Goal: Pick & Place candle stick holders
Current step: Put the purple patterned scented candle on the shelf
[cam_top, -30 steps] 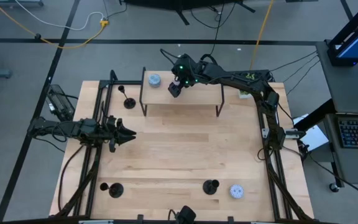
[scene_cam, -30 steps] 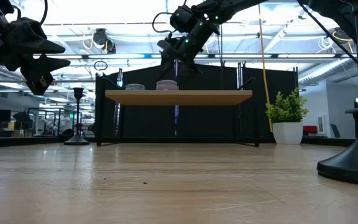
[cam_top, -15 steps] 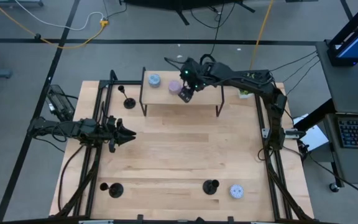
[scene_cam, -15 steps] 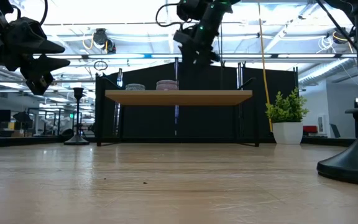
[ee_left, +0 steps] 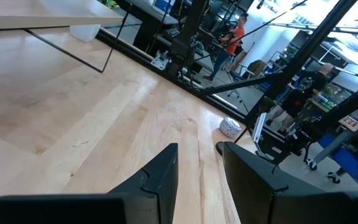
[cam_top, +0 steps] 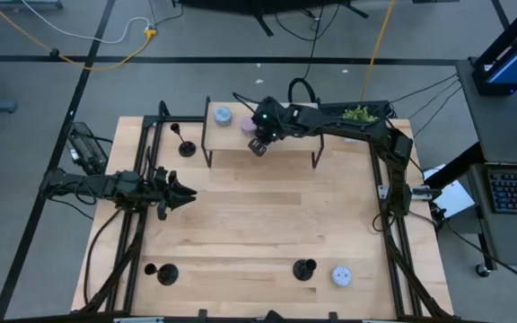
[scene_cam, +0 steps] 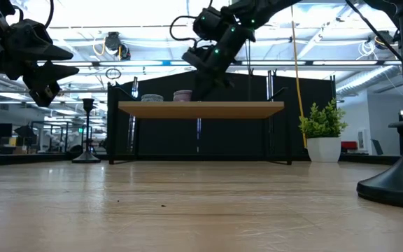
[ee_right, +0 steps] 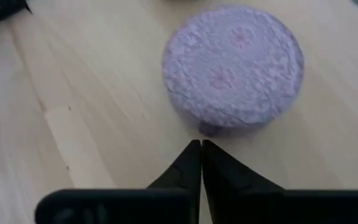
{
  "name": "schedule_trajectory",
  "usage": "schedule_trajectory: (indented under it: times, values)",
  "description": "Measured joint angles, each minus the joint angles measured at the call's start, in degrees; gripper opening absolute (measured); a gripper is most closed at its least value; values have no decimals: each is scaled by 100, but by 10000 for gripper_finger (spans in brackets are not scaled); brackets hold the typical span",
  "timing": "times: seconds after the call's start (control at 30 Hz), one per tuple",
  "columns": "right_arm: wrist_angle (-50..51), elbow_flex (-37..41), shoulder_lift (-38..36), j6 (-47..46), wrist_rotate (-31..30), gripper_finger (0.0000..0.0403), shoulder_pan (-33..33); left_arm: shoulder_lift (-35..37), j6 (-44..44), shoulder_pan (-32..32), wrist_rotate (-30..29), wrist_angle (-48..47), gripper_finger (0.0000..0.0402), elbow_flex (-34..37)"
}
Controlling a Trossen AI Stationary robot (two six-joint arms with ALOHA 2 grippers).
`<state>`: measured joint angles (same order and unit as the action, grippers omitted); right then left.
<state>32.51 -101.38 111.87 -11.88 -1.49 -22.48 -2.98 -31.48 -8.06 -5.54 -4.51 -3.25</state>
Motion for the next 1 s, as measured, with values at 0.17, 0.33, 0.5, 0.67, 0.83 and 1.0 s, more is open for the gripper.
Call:
schedule_trajectory:
  times: [0.17, 0.33, 0.5, 0.67, 0.83, 1.0]
  values:
    - [-405, 11, 0, 99, -27, 14, -2, 0, 9, 0, -4, 2, 131, 0]
    - [-490, 13, -4, 105, -21, 2, -29, 0, 82, -2, -4, 0, 131, 0]
    - [-381, 13, -4, 75, -53, 2, -83, 0, 188, 0, -9, 0, 131, 0]
    - [-187, 15, -7, 60, -594, 1, -92, 0, 181, 0, -9, 0, 131, 0]
    - [-399, 15, -19, 62, -585, 1, -116, 0, 233, 0, -13, 2, 131, -2]
    - [-1180, 21, 163, 43, -262, 1, -107, 0, 267, 0, -55, 2, 131, -2]
